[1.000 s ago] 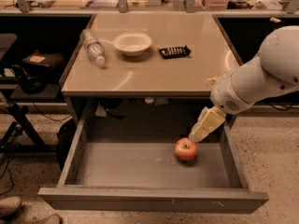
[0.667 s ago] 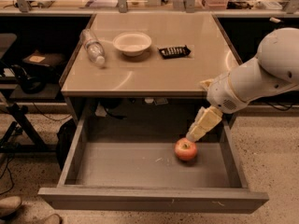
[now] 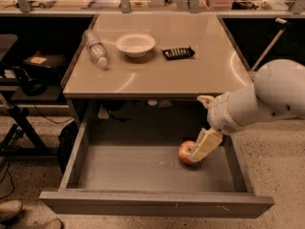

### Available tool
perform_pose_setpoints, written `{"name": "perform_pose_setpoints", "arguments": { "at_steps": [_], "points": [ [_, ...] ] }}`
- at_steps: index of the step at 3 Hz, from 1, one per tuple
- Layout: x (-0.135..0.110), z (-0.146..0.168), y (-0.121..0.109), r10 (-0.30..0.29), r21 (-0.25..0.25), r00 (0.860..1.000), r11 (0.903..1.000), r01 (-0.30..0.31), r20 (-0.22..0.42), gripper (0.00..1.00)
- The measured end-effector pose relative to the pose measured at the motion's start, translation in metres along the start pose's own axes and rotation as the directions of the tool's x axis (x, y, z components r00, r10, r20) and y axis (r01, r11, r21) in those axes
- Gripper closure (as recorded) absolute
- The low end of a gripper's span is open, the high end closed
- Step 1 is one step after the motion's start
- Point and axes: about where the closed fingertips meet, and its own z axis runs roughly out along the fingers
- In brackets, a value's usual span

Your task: Pick apple from top drawer and place on counter

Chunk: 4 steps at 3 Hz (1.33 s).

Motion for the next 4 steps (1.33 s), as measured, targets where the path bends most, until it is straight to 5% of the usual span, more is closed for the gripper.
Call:
{"name": "perform_pose_setpoints", "arguments": {
  "at_steps": [1, 2, 3, 4],
  "points": [
    [0.037, 0.043, -0.014, -0.010, 0.077, 0.998, 0.9969, 0.014, -0.059, 0.00],
    [0.034, 0.041, -0.030, -0.029, 0.140, 0.998, 0.9895, 0.037, -0.056, 0.00],
    [0.035, 0.040, -0.026, -0.053, 0.146, 0.997, 0.9874, 0.060, -0.052, 0.00],
    [0.053, 0.071, -0.007, -0.053, 0.112, 0.999, 0.9922, 0.053, -0.008, 0.00]
  ]
}}
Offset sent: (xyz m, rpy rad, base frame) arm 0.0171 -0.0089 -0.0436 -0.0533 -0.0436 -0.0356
